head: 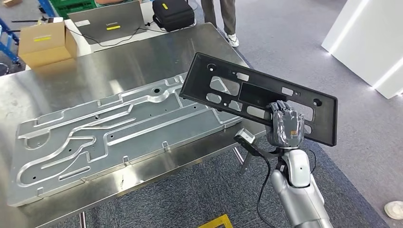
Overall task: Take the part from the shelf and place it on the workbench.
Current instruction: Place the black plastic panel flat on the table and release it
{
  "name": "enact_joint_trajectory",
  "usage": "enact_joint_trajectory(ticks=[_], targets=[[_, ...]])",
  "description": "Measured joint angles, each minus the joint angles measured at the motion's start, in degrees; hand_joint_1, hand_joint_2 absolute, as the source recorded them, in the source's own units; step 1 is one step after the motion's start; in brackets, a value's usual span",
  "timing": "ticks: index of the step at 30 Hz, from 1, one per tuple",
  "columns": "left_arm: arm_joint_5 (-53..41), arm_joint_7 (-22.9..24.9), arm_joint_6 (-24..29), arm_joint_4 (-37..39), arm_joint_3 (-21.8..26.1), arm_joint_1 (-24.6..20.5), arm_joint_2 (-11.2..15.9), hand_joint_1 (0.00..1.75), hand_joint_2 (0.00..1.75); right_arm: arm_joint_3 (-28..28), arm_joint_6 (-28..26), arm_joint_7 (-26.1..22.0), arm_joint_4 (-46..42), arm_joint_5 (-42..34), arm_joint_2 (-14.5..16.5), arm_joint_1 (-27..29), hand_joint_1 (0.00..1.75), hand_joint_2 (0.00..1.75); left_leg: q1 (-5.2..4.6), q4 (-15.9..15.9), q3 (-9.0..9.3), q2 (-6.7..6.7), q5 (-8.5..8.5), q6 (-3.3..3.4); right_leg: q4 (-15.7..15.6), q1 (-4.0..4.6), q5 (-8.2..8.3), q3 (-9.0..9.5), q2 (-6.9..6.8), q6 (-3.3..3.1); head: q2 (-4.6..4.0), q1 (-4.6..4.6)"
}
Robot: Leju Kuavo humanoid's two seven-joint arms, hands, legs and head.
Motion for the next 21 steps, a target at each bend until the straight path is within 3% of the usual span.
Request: enact_joint_trajectory(ticks=[2, 4, 6, 8, 10, 11, 12, 13, 14, 17, 19, 21], targets=[[0.0, 0.3, 0.0, 0.0, 0.2, -0.2, 0.0, 0.0, 1.75, -1.2, 0.0, -0.3, 6.8, -0.1, -0.9, -5.5, 1.75, 1.75, 0.15, -7.3, 2.76, -2.44, 3.49, 0.59, 0.4, -0.01, 0.03, -0.31, 1.27, 0.38, -0.01, 0.03], [-0.1, 0.5, 0.1, 0.0, 0.3, -0.4, 0.0, 0.0, 1.75, -2.1, 0.0, -0.5, 12.8, 0.0, -2.0, -10.7, 1.75, 1.75, 0.1, -10.1, 3.64, -3.91, 4.22, 1.07, 0.4, -0.22, 0.31, -0.88, 2.25, 1.18, -0.01, 0.05], [-0.1, 0.6, 0.2, 0.0, 0.5, -0.4, -0.1, 0.0, 1.75, -2.8, -0.1, -0.5, 17.3, 0.1, -3.3, -14.1, 1.75, 1.75, 0.1, -10.6, 3.78, -3.01, 4.58, 1.64, 0.3, -0.46, 0.6, -1.17, 2.82, 2.02, 0.0, 0.05], [-0.1, 0.6, 0.3, 0.0, 0.6, -0.5, -0.3, 0.0, 1.75, -3.2, -0.2, -0.5, 21.1, 0.2, -4.3, -16.5, 1.75, 1.75, 0.29, -11.4, 4.17, -1.73, 4.98, 2.4, 2.1, -0.31, -0.64, -2.1, 0.83, 2.5, 0.0, 0.25], [-0.1, 0.6, 0.3, 0.0, 0.6, -0.5, -0.4, 0.0, 1.75, -3.3, -0.3, -0.6, 24.0, 0.3, -4.6, -18.5, 1.75, 1.75, 0.22, -11.8, 4.37, -0.29, 5.07, 2.85, 8.4, -0.23, -3.87, -5.18, -2.14, 2.82, 0.0, 0.49], [-0.1, 0.6, 0.4, 0.0, 0.6, -0.4, -0.4, 0.0, 1.75, -3.3, -0.3, -0.6, 25.2, 0.3, -4.6, -19.1, 1.75, 1.75, 0.17, -11.7, 4.37, 0.4, 5.01, 2.91, 12.2, -0.32, -5.37, -7.11, -2.82, 3.01, 0.0, 0.54], [-0.1, 0.6, 0.4, 0.0, 0.6, -0.4, -0.4, 0.0, 1.75, -3.3, -0.3, -0.6, 26.1, 0.3, -4.7, -19.4, 1.75, 1.75, 0.14, -11.7, 4.4, 0.99, 4.93, 2.93, 14.9, -0.45, -6.09, -8.54, -3.14, 3.17, 0.0, 0.55], [-0.1, 0.6, 0.5, 0.0, 0.6, -0.4, -0.4, 0.0, 1.75, -3.3, -0.3, -0.5, 26.9, 0.3, -4.8, -19.5, 1.75, 1.75, 0.13, -11.7, 4.46, 1.54, 4.81, 2.89, 15.7, -0.57, -5.72, -9.0, -3.32, 3.29, 0.0, 0.56], [-0.1, 0.6, 0.5, 0.0, 0.6, -0.4, -0.4, 0.0, 1.75, -3.3, -0.3, -0.5, 27.5, 0.3, -4.9, -19.6, 1.75, 1.75, 0.13, -11.6, 4.55, 2.08, 4.65, 2.8, 14.2, -0.67, -4.37, -8.32, -3.58, 3.34, 0.0, 0.57], [-0.1, 0.6, 0.5, 0.0, 0.6, -0.4, -0.4, 0.0, 1.75, -3.3, -0.3, -0.5, 28.8, 0.3, -5.1, -20.4, 1.75, 1.75, -0.16, -11.1, 4.89, 3.6, 3.85, 2.16, 3.3, -0.39, 0.44, -2.89, -6.39, 2.95, 0.0, 0.57], [-0.1, 0.6, 0.5, 0.0, 0.6, -0.4, -0.5, 0.0, 1.75, -3.3, -0.4, -0.4, 29.3, 0.4, -5.2, -20.9, 1.75, 1.75, -0.58, -10.9, 4.96, 4.44, 3.42, 1.61, 0.6, 0.08, 0.81, -1.75, -7.26, 2.27, 0.0, 0.46], [-0.1, 0.6, 0.6, 0.0, 0.6, -0.4, -0.4, 0.0, 1.75, -3.3, -0.4, 0.2, 30.2, 0.7, -5.4, -21.2, 1.75, 1.75, -0.68, -10.9, 5.08, 5.11, 3.06, 1.05, 0.5, 0.11, 0.88, -1.92, -6.05, 1.65, 0.0, 0.35]])
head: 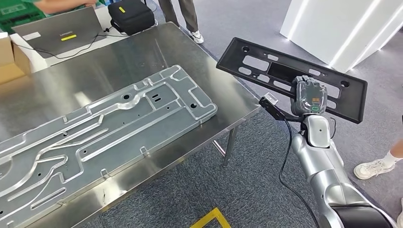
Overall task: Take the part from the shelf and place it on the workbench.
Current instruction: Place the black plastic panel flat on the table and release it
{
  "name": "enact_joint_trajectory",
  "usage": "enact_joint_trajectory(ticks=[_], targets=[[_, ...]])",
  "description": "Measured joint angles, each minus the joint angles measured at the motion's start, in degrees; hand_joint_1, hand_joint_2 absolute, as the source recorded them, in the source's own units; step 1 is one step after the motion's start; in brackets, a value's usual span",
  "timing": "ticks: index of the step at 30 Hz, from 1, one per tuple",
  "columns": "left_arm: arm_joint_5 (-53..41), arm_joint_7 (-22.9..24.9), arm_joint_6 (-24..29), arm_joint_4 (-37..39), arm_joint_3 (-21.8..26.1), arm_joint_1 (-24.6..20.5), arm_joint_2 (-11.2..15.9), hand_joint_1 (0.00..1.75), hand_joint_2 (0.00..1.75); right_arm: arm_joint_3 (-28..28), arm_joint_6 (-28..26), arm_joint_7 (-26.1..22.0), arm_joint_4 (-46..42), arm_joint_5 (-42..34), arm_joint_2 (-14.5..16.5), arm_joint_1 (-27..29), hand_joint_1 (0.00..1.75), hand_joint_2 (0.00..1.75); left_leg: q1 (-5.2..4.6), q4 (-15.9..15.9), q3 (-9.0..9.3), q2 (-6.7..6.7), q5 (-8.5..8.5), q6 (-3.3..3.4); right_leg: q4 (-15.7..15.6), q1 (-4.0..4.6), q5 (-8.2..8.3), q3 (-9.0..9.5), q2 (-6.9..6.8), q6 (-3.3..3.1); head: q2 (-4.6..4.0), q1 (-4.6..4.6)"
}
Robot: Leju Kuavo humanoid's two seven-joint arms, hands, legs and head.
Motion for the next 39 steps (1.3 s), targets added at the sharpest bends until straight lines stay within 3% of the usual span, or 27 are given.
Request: enact_joint_trajectory(ticks=[2, 5, 6, 7, 8, 9, 11, 13, 15, 16, 18, 20, 22, 23, 24, 26, 28, 31, 34, 36, 39], targets=[[-0.2, 0.1, 0.0, 0.0, 0.0, 0.0, 0.0, 0.0, 1.75, 0.0, 0.1, 0.5, 1.7, 0.4, -0.3, -1.2, 1.75, 1.75, 0.21, 1.8, -0.64, -1.16, -1.5, -0.59, -0.2, -0.26, 0.11, 0.01, 1.11, -0.62, 0.0, -0.05], [-0.4, 0.6, 0.0, 0.0, 0.0, -0.1, 0.0, 0.0, 1.75, 0.0, 1.4, 0.9, 5.4, 0.8, -0.6, -4.5, 1.75, 1.75, 0.49, 12.2, -5.43, -3.98, -6.57, -1.0, -0.2, -0.36, 0.15, 0.03, 2.83, -1.3, 0.0, -0.1], [-0.4, 0.8, 0.0, 0.0, 0.0, -0.1, 0.0, 0.0, 1.75, 0.0, 2.1, 1.2, 6.6, 1.1, -0.8, -5.5, 1.75, 1.75, 0.5, 15.6, -7.17, -4.25, -7.5, -1.04, -0.2, -0.3, 0.15, 0.07, 3.47, -1.33, 0.0, -0.09], [-0.5, 0.9, 0.0, 0.0, 0.0, -0.1, 0.0, 0.0, 1.75, 0.0, 2.7, 1.5, 7.7, 1.4, -1.1, -6.4, 1.75, 1.75, 0.5, 17.2, -8.2, -4.38, -7.38, -1.01, -0.2, -0.26, 0.14, 0.13, 4.11, -1.35, 0.0, -0.09], [-0.5, 1.0, 0.0, 0.0, 0.0, -0.1, 0.0, 0.0, 1.75, 0.0, 3.2, 1.9, 8.7, 1.7, -1.3, -7.2, 1.75, 1.75, 0.5, 16.5, -8.19, -4.48, -6.08, -0.9, -0.2, -0.23, 0.14, 0.21, 4.8, -1.34, 0.0, -0.08], [-0.6, 1.1, 0.0, 0.0, 0.0, -0.1, 0.0, 0.0, 1.75, 0.0, 3.6, 2.1, 9.5, 2.0, -1.6, -8.0, 1.75, 1.75, 0.5, 13.7, -7.2, -4.81, -3.91, -0.71, -0.1, -0.22, 0.13, 0.29, 5.5, -1.33, 0.0, -0.09], [-0.8, 1.1, -0.1, 0.0, 0.1, -0.1, 0.0, 0.0, 1.75, 0.0, 4.0, 2.1, 10.8, 2.8, -1.9, -9.5, 1.75, 1.75, 0.64, 5.7, -4.06, -6.87, 0.31, -0.09, 0.0, -0.21, 0.11, 0.27, 6.82, -1.15, -0.01, -0.05], [-1.3, 1.2, -0.4, 0.0, 0.0, -0.1, 0.0, 0.0, 1.75, 0.0, 4.8, 1.2, 11.9, 3.8, -2.0, -11.2, 1.75, 1.75, 0.69, 1.4, -2.32, -8.43, 1.58, 0.32, 0.2, -0.44, 0.28, -0.18, 7.98, -0.56, -0.01, -0.01], [-1.9, 1.2, -0.8, 0.0, 0.0, -0.1, 0.0, 0.0, 1.75, 0.1, 6.7, 0.0, 12.9, 4.7, -2.1, -13.1, 1.75, 1.75, 0.55, 0.6, -1.99, -7.69, 1.54, 0.69, -0.1, -0.79, 0.73, -0.6, 9.27, 0.36, 0.0, -0.02], [-2.2, 1.2, -0.9, 0.0, 0.0, -0.1, 0.0, 0.0, 1.75, 0.2, 7.8, -0.4, 13.3, 5.0, -2.2, -13.9, 1.75, 1.75, 0.54, 0.1, -1.77, -7.05, 1.8, 0.98, 0.0, -0.85, 0.75, -0.74, 9.2, 0.69, 0.0, -0.01], [-2.5, 1.2, -1.0, 0.0, 0.0, -0.1, 0.0, 0.0, 1.75, 0.3, 9.2, -0.8, 13.8, 5.0, -1.8, -15.5, 1.75, 1.75, 0.63, -0.9, -1.23, -5.82, 2.33, 1.55, 2.5, -0.65, -0.88, -1.97, 6.88, 1.09, 0.0, 0.17], [-2.8, 1.2, -1.0, 0.0, 0.0, 0.0, 0.0, 0.0, 1.75, 0.4, 10.1, -0.6, 14.3, 4.9, -0.9, -16.7, 1.75, 1.75, 0.55, -1.2, -1.06, -4.93, 2.46, 1.81, 9.3, -0.71, -4.38, -5.07, 3.82, 1.31, 0.0, 0.31], [-2.8, 1.2, -0.9, 0.0, -0.1, 0.0, 0.0, 0.0, 1.75, 0.5, 10.5, 0.0, 14.9, 4.9, 0.1, -17.2, 1.75, 1.75, 0.54, -1.1, -1.05, -4.32, 2.36, 1.77, 14.6, -1.09, -6.07, -7.46, 2.81, 1.67, 0.0, 0.33], [-2.9, 1.3, -0.9, 0.0, -0.1, 0.0, 0.0, 0.0, 1.75, 0.6, 10.7, 0.2, 15.2, 5.0, 0.5, -17.4, 1.75, 1.75, 0.59, -1.0, -1.03, -4.14, 2.27, 1.67, 14.6, -1.3, -5.44, -7.3, 2.62, 1.83, 0.0, 0.34], [-2.9, 1.4, -0.8, 0.0, -0.1, 0.0, 0.0, 0.0, 1.75, 0.7, 10.7, 0.5, 15.4, 5.2, 0.8, -17.5, 1.75, 1.75, 0.65, -0.8, -1.01, -4.03, 2.14, 1.49, 12.2, -1.51, -3.9, -6.0, 2.44, 1.97, 0.0, 0.35], [-2.9, 1.7, -0.4, 0.0, -0.1, -0.1, 0.0, 0.0, 1.75, 1.0, 10.8, 0.6, 15.7, 5.1, 1.3, -18.1, 1.75, 1.75, 0.59, -0.2, -1.17, -3.92, 1.7, 0.92, 4.8, -1.62, -1.04, -2.05, 1.91, 2.12, 0.0, 0.36], [-2.9, 2.0, 0.0, 0.0, -0.1, -0.1, 0.1, 0.0, 1.75, 1.1, 10.6, 0.7, 15.9, 4.9, 1.6, -18.9, 1.75, 1.75, 0.36, 0.4, -1.53, -3.91, 1.38, 0.33, 0.9, -1.34, -0.4, -0.05, 1.61, 1.63, 0.0, 0.28], [-2.8, 2.3, 0.4, 0.0, -0.1, -0.2, 0.1, 0.0, 1.75, 1.1, 10.4, 0.7, 16.1, 4.8, 1.7, -19.4, 1.75, 1.75, 0.43, 0.6, -1.67, -3.92, 1.08, -0.44, 0.7, -1.09, -0.62, -0.07, 1.76, 0.39, 0.0, 0.16], [-2.8, 2.3, 0.5, 0.0, -0.1, -0.2, 0.1, 0.0, 1.75, 1.2, 10.4, 0.7, 16.2, 4.8, 2.1, -20.1, 1.75, 1.75, 0.66, 5.3, -3.73, -4.3, -1.91, -1.03, 0.5, -1.11, -0.62, 0.2, 1.74, -0.72, 0.0, 0.02], [-2.8, 2.2, 0.5, 0.0, -0.1, -0.2, 0.1, 0.0, 1.75, 1.2, 10.4, 0.8, 16.2, 4.8, 2.2, -20.4, 1.75, 1.75, 0.65, 8.5, -5.21, -4.37, -3.55, -1.09, 0.5, -1.0, -0.65, 0.21, 1.71, -0.98, 0.0, -0.06], [-2.8, 2.2, 0.5, 0.0, -0.1, -0.2, 0.1, 0.0, 1.75, 1.2, 10.3, 0.9, 16.3, 4.8, 2.2, -20.5, 1.75, 1.75, 0.66, 10.2, -6.07, -4.37, -4.26, -1.1, 0.5, -0.92, -0.67, 0.21, 1.7, -1.06, 0.0, -0.06]])
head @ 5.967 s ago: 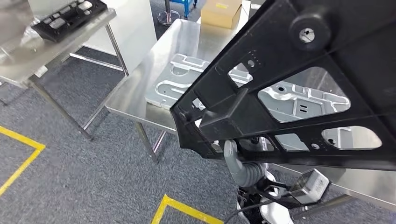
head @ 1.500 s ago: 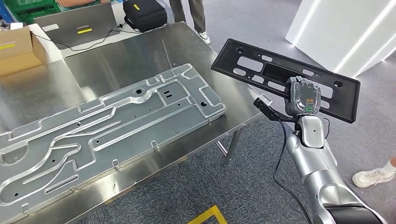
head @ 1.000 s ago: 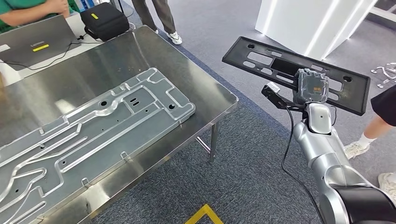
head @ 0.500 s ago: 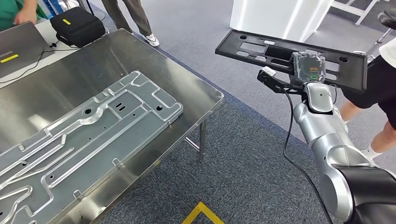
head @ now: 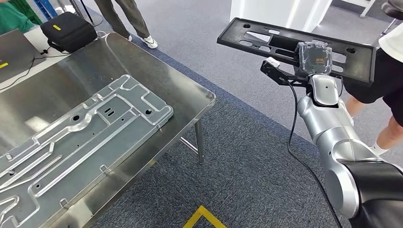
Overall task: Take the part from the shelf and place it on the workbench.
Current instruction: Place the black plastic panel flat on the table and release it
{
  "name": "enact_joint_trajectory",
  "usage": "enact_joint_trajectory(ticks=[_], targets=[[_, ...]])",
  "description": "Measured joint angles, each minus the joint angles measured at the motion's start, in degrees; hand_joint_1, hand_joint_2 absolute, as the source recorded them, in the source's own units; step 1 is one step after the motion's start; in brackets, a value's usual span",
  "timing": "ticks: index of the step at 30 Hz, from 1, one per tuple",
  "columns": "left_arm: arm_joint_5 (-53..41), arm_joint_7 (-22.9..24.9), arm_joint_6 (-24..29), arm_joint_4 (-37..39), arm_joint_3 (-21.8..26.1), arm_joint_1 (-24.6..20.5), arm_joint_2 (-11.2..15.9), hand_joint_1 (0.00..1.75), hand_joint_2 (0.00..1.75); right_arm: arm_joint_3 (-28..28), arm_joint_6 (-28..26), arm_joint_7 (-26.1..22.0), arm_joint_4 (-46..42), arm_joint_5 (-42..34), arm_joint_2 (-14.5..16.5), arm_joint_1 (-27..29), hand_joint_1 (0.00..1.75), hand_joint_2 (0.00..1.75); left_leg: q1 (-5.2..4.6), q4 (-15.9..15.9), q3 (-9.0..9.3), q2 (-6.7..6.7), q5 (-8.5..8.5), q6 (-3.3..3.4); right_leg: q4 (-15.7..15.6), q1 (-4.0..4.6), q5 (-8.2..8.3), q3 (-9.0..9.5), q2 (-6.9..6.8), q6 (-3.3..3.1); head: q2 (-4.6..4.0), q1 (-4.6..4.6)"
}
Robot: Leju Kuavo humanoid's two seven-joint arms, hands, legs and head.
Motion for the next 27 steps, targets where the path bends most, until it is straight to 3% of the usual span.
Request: enact_joint_trajectory(ticks=[2, 4, 6, 10, 12, 14, 15, 16, 17, 18, 20, 22, 24, 25, 27], targets=[[0.0, -0.3, -0.1, 0.0, 0.0, 0.0, 0.0, 0.0, 1.75, 0.0, -0.1, 0.2, 0.1, 0.0, 0.1, 0.0, 1.75, 1.75, 0.0, 4.3, -2.3, 0.0, -1.04, 0.09, 0.0, 0.28, -0.06, 0.05, -0.04, -0.18, 0.0, 0.01], [-0.1, -0.5, -0.4, 0.0, 0.0, 0.1, 0.1, 0.0, 1.75, 0.1, -0.1, 0.4, 0.3, 0.1, 0.2, -0.1, 1.75, 1.75, -0.26, 0.2, -0.82, 0.84, 2.35, 0.84, 0.1, 0.76, -0.25, 0.39, -0.37, -0.24, 0.0, 0.02], [-0.1, -0.6, -0.6, 0.0, 0.0, 0.1, 0.3, 0.0, 1.75, 0.1, -0.1, 0.6, 0.3, 0.4, 0.1, -0.2, 1.75, 1.75, -0.7, -8.0, 2.7, 1.83, 6.19, 1.65, 0.1, 1.11, -0.4, 0.58, -0.91, 0.07, 0.0, 0.05], [-0.2, -0.6, -1.1, 0.0, 0.0, 0.1, 0.4, 0.0, 1.75, 0.2, -0.1, 0.8, 0.3, 0.7, 0.0, -0.3, 1.75, 1.75, -0.72, -9.9, 3.16, 0.67, 6.86, 2.57, 0.4, 0.96, -0.81, 0.41, -1.7, 1.23, 0.0, 0.07], [-0.2, -0.7, -1.3, 0.0, 0.0, 0.0, 0.4, 0.0, 1.75, 0.3, 0.0, 1.1, 0.3, 0.9, 0.0, -0.4, 1.75, 1.75, -0.47, -10.5, 3.36, -0.11, 7.42, 3.08, 4.0, 0.73, -3.3, -1.06, -0.66, 1.72, 0.0, 0.09], [-0.3, -0.7, -1.5, 0.0, 0.0, 0.0, 0.5, 0.0, 1.75, 0.4, 0.1, 1.4, 0.5, 1.0, -0.2, -0.4, 1.75, 1.75, -0.46, -10.5, 3.29, -1.15, 7.56, 3.25, 11.2, 0.57, -6.9, -4.25, 0.19, 2.05, 0.0, 0.11], [-0.3, -0.7, -1.5, 0.0, 0.0, 0.0, 0.5, 0.0, 1.75, 0.5, 0.3, 1.6, 0.6, 1.0, -0.2, -0.4, 1.75, 1.75, -0.44, -10.5, 3.27, -1.75, 7.57, 3.24, 14.2, 0.49, -7.89, -5.64, 0.31, 2.21, 0.0, 0.11], [-0.3, -0.7, -1.6, 0.0, 0.0, 0.1, 0.5, 0.0, 1.75, 0.6, 0.5, 1.6, 0.7, 1.1, -0.3, -0.4, 1.75, 1.75, -0.4, -10.4, 3.27, -2.4, 7.55, 3.22, 15.5, 0.38, -7.84, -6.28, 0.37, 2.34, 0.0, 0.11], [-0.3, -0.7, -1.6, 0.0, 0.0, 0.1, 0.5, 0.0, 1.75, 0.7, 0.7, 1.6, 0.8, 1.2, -0.3, -0.4, 1.75, 1.75, -0.33, -10.2, 3.27, -3.04, 7.5, 3.13, 14.5, 0.23, -6.66, -5.79, 0.46, 2.43, -0.01, 0.1], [-0.3, -0.7, -1.6, 0.0, 0.0, 0.1, 0.5, 0.0, 1.75, 0.8, 0.9, 1.7, 0.8, 1.4, -0.3, -0.5, 1.75, 1.75, -0.22, -10.0, 3.28, -3.69, 7.39, 2.95, 11.4, 0.03, -4.7, -4.34, 0.79, 2.53, -0.01, 0.1], [-0.3, -0.7, -1.6, 0.0, 0.0, 0.0, 0.5, 0.0, 1.75, 1.1, 1.0, 1.9, 0.8, 1.7, -0.2, -0.8, 1.75, 1.75, -0.05, -9.4, 3.03, -4.96, 7.07, 2.35, 4.0, -0.45, -1.73, -0.71, 3.01, 2.7, 0.0, 0.09], [-0.3, -0.7, -1.6, 0.0, 0.0, -0.1, 0.5, 0.0, 1.75, 1.3, 1.2, 2.2, 0.9, 2.0, -0.2, -1.1, 1.75, 1.75, 0.07, -9.1, 2.5, -6.1, 7.02, 1.63, 0.8, -0.5, -1.3, 0.86, 4.54, 2.53, -0.01, 0.06], [-0.3, -0.7, -1.6, 0.0, 0.0, 0.0, 0.6, 0.0, 1.75, 1.6, 1.3, 2.5, 1.0, 2.1, 0.0, -1.1, 1.75, 1.75, 0.18, -9.2, 2.12, -7.19, 7.23, 0.97, 0.5, -0.36, -1.31, 0.91, 3.6, 1.89, -0.01, 0.04], [-0.2, -0.7, -1.6, 0.0, 0.0, 0.1, 0.6, 0.0, 1.75, 1.8, 1.4, 2.5, 1.0, 2.1, 0.2, -1.2, 1.75, 1.75, 0.13, -9.0, 1.88, -6.93, 7.04, 0.67, 0.3, -0.41, -1.24, 1.01, 2.99, 1.5, 0.0, 0.03], [-0.2, -0.7, -1.5, 0.0, 0.0, 0.1, 0.6, 0.0, 1.75, 2.0, 1.4, 2.4, 0.9, 2.1, 0.4, -1.3, 1.75, 1.75, -0.06, -5.7, 0.3, -4.46, 5.03, 0.19, -0.1, -0.47, -1.14, 1.27, 1.65, 0.61, 0.0, -0.33]])
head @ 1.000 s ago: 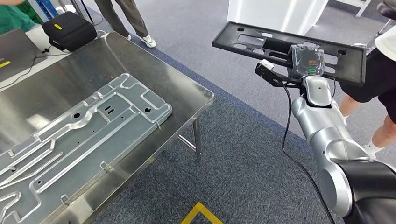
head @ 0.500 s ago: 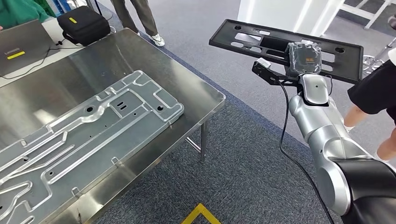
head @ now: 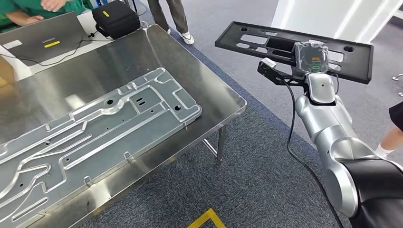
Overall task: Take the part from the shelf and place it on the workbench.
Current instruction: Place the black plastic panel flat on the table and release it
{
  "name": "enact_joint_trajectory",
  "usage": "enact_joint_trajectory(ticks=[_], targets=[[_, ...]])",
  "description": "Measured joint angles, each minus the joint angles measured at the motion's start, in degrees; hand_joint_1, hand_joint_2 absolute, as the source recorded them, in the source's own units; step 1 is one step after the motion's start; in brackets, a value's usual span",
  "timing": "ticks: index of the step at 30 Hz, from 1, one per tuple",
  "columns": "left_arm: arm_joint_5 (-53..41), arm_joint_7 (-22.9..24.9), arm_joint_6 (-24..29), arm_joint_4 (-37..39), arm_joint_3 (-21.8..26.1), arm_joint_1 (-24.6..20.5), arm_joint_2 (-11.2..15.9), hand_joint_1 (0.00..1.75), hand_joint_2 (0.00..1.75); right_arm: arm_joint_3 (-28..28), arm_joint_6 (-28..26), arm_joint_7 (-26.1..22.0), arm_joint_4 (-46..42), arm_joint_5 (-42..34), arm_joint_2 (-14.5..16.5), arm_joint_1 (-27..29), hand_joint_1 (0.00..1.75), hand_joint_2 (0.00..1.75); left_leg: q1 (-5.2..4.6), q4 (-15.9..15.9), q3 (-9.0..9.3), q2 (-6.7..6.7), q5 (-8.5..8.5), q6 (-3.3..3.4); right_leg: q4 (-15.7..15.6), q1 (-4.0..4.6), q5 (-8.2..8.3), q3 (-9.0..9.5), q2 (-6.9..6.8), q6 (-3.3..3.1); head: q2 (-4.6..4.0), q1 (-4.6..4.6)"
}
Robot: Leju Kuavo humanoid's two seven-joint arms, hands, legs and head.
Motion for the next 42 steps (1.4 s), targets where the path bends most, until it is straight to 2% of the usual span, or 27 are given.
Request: enact_joint_trajectory(ticks=[2, 3, 4, 5, 6, 8, 10, 13, 15, 17, 18, 19, 20, 21, 22, 24, 26, 28, 30, 32, 34, 35, 36, 37, 39, 41, 42], targets=[[0.1, 0.0, 0.0, 0.0, 0.0, 0.0, 0.0, 0.0, 1.75, 0.0, 0.1, -0.1, 0.0, 0.0, 0.0, -0.1, 1.75, 1.75, 0.06, 7.3, -3.47, 2.76, -3.49, -0.26, -0.1, 0.4, -0.16, 0.21, -1.34, -0.59, 0.0, -0.33], [0.1, 0.0, 0.0, 0.0, 0.0, 0.0, 0.0, 0.0, 1.75, 0.1, 0.1, -0.1, 0.1, 0.0, 0.0, -0.1, 1.75, 1.75, 0.12, 10.8, -5.17, 3.29, -4.64, -0.33, 0.0, 0.58, -0.27, 0.28, -2.02, -0.73, 0.0, -0.33], [0.1, 0.0, 0.1, 0.0, 0.0, 0.0, 0.0, 0.0, 1.75, 0.1, 0.3, -0.1, 0.1, 0.0, 0.0, -0.1, 1.75, 1.75, 0.15, 12.5, -6.11, 3.49, -4.8, -0.33, 0.0, 0.73, -0.37, 0.36, -2.69, -0.82, 0.0, -0.33], [0.2, 0.0, 0.2, 0.0, 0.0, 0.0, 0.0, 0.0, 1.75, 0.2, 0.4, 0.0, 0.1, 0.0, 0.0, -0.1, 1.75, 1.75, 0.15, 11.9, -5.94, 3.64, -3.83, -0.25, 0.0, 0.85, -0.49, 0.48, -3.36, -0.86, 0.0, -0.34], [0.3, -0.1, 0.4, 0.0, 0.0, 0.1, 0.0, 0.0, 1.75, 0.3, 0.5, 0.0, 0.2, 0.1, 0.0, -0.1, 1.75, 1.75, 0.12, 9.3, -4.69, 3.96, -2.03, -0.08, 0.0, 0.96, -0.63, 0.66, -4.02, -0.85, 0.0, -0.35], [0.3, -0.1, 0.9, 0.0, 0.0, 0.1, 0.0, 0.0, 1.75, 0.4, 0.5, 0.0, 0.1, 0.1, 0.0, -0.2, 1.75, 1.75, -0.3, 1.3, -0.75, 5.98, 1.5, 0.59, 0.0, 1.27, -1.01, 1.09, -5.29, -0.64, 0.0, -0.34], [0.3, -0.1, 1.2, 0.0, 0.0, 0.0, 0.0, 0.0, 1.75, 0.4, 0.5, 0.0, 0.2, 0.1, -0.1, -0.3, 1.75, 1.75, -0.87, -3.0, 1.31, 7.45, 2.57, 1.27, 0.0, 1.58, -1.29, 1.32, -6.45, -0.24, 0.0, -0.3], [0.3, -0.1, 1.3, 0.0, 0.0, 0.1, -0.1, 0.0, 1.75, 0.5, 0.6, 0.0, 0.2, 0.3, -0.2, -0.4, 1.75, 1.75, -0.93, -3.9, 1.4, 5.97, 2.8, 2.0, 0.1, 1.57, -1.62, 1.53, -7.74, 0.54, 0.0, -0.27], [0.3, -0.1, 1.4, 0.0, 0.0, 0.1, -0.2, 0.0, 1.75, 0.5, 0.6, -0.1, 0.2, 0.3, -0.1, -0.6, 1.75, 1.75, -0.63, -4.7, 1.77, 4.78, 3.27, 2.53, 2.2, 1.24, -3.23, 0.7, -5.55, 1.11, 0.0, -0.25], [0.3, 0.0, 1.4, 0.0, 0.0, -0.1, -0.3, 0.0, 1.75, 0.6, 0.6, 0.0, 0.3, 0.3, -0.2, -0.7, 1.75, 1.75, -0.51, -4.9, 1.91, 3.51, 3.53, 2.81, 8.4, 1.03, -6.38, -2.35, -2.43, 1.42, 0.0, -0.17], [0.3, 0.1, 1.4, 0.1, 0.0, -0.2, -0.4, 0.0, 1.75, 0.6, 0.6, 0.0, 0.4, 0.3, -0.3, -0.7, 1.75, 1.75, -0.49, -4.9, 1.9, 2.77, 3.57, 2.88, 12.0, 1.03, -7.64, -4.25, -1.75, 1.49, 0.0, -0.12], [0.3, 0.1, 1.4, 0.1, 0.0, -0.2, -0.4, 0.0, 1.75, 0.6, 0.6, 0.0, 0.6, 0.3, -0.4, -0.6, 1.75, 1.75, -0.46, -4.8, 1.91, 1.94, 3.57, 2.88, 14.4, 0.99, -7.99, -5.65, -1.42, 1.55, 0.0, -0.11], [0.3, 0.1, 1.4, 0.1, 0.0, -0.2, -0.4, 0.0, 1.75, 0.6, 0.6, 0.0, 0.7, 0.3, -0.5, -0.5, 1.75, 1.75, -0.41, -4.7, 1.92, 1.1, 3.55, 2.84, 14.8, 0.93, -7.23, -6.14, -1.28, 1.57, 0.0, -0.11], [0.3, 0.1, 1.5, 0.1, 0.0, -0.1, -0.4, 0.0, 1.75, 0.6, 0.6, 0.0, 0.7, 0.3, -0.5, -0.4, 1.75, 1.75, -0.33, -4.5, 1.93, 0.26, 3.48, 2.75, 13.0, 0.82, -5.5, -5.6, -1.07, 1.59, 0.0, -0.11], [0.3, 0.2, 1.5, 0.1, 0.0, -0.1, -0.5, 0.0, 1.75, 0.6, 0.6, 0.0, 0.8, 0.3, -0.5, -0.4, 1.75, 1.75, -0.24, -4.3, 1.89, -0.53, 3.36, 2.56, 9.6, 0.59, -3.21, -4.16, -0.36, 1.66, 0.0, -0.11], [0.3, 0.2, 1.5, 0.1, 0.0, -0.2, -0.5, 0.0, 1.75, 0.6, 0.6, 0.0, 0.8, 0.3, -0.6, -0.5, 1.75, 1.75, -0.19, -3.6, 1.5, -1.98, 3.09, 2.02, 3.2, 0.18, -0.51, -1.32, 2.12, 1.75, 0.0, -0.14], [0.3, 0.2, 1.5, 0.1, 0.0, -0.3, -0.5, 0.0, 1.75, 0.6, 0.7, 0.0, 0.8, 0.3, -0.6, -0.5, 1.75, 1.75, -0.05, -3.4, 0.94, -3.33, 3.14, 1.37, 1.0, 0.22, -0.42, -0.44, 3.16, 1.48, 0.0, -0.15], [0.3, 0.2, 1.5, 0.1, 0.0, -0.1, -0.5, 0.0, 1.75, 0.6, 0.7, 0.0, 0.9, 0.3, -0.4, -0.5, 1.75, 1.75, 0.13, -3.4, 0.51, -4.18, 3.29, 0.71, 0.7, 0.28, -0.32, -0.37, 1.81, 0.8, 0.0, -0.15], [0.3, 0.2, 1.5, 0.1, 0.0, 0.0, -0.4, 0.0, 1.75, 0.6, 0.7, 0.0, 0.9, 0.4, -0.2, -0.6, 1.75, 1.75, -0.1, -1.4, -0.55, -1.73, 1.9, 0.13, 0.4, 0.19, -0.16, -0.16, 0.41, -0.05, 0.0, -0.49], [0.3, 0.2, 1.5, 0.1, 0.0, 0.0, -0.4, 0.0, 1.75, 0.6, 0.7, -0.1, 0.9, 0.4, -0.2, -0.6, 1.75, 1.75, -0.16, 4.9, -3.37, 2.07, -1.45, -0.27, 0.2, 0.42, -0.17, -0.01, -0.97, -0.65, 0.0, -0.88], [0.3, 0.2, 1.5, 0.1, 0.0, -0.1, -0.4, 0.0, 1.75, 0.6, 0.7, 0.0, 1.0, 0.4, -0.3, -0.6, 1.75, 1.75, 0.04, 11.5, -6.46, 3.42, -3.9, -0.42, 0.2, 0.7, -0.31, 0.06, -2.38, -0.89, 0.0, -0.94], [0.3, 0.2, 1.5, 0.1, 0.0, -0.1, -0.4, 0.0, 1.75, 0.6, 0.7, -0.1, 1.0, 0.4, -0.3, -0.6, 1.75, 1.75, 0.08, 12.4, -6.9, 3.59, -3.73, -0.4, 0.3, 0.79, -0.4, 0.12, -3.1, -0.93, 0.0, -0.95], [0.3, 0.2, 1.5, 0.1, 0.0, -0.1, -0.4, 0.0, 1.75, 0.6, 0.7, -0.1, 1.0, 0.4, -0.2, -0.6, 1.75, 1.75, 0.06, 11.1, -6.24, 3.78, -2.6, -0.28, 0.3, 0.88, -0.5, 0.23, -3.8, -0.94, 0.0, -0.95], [0.3, 0.2, 1.5, 0.1, 0.0, -0.1, -0.4, 0.0, 1.75, 0.6, 0.7, -0.1, 1.0, 0.4, -0.2, -0.6, 1.75, 1.75, 0.0, 7.9, -4.53, 4.24, -0.75, -0.02, 0.3, 0.98, -0.63, 0.4, -4.52, -0.91, 0.0, -0.96], [0.3, 0.2, 1.5, 0.1, 0.1, -0.1, -0.4, 0.0, 1.75, 0.7, 0.7, -0.1, 1.0, 0.4, -0.3, -0.6, 1.75, 1.75, -0.57, 0.2, -0.59, 6.65, 2.06, 0.85, 0.3, 1.28, -0.95, 0.77, -5.84, -0.68, 0.0, -0.94], [0.3, 0.2, 1.5, 0.1, 0.1, 0.0, -0.3, 0.0, 1.75, 0.7, 0.9, -0.1, 1.0, 0.5, -0.3, -0.7, 1.75, 1.75, -1.22, -3.3, 1.04, 7.94, 2.67, 1.62, 0.3, 1.56, -1.19, 0.98, -7.12, -0.25, 0.0, -0.92], [0.3, 0.2, 1.5, 0.1, 0.1, 0.0, -0.3, 0.0, 1.75, 0.7, 1.1, -0.1, 1.0, 0.6, -0.1, -0.7, 1.75, 1.75, -1.38, -3.5, 1.04, 7.45, 2.72, 1.86, 0.2, 1.68, -1.27, 1.07, -7.78, 0.01, 0.0, -0.91]])
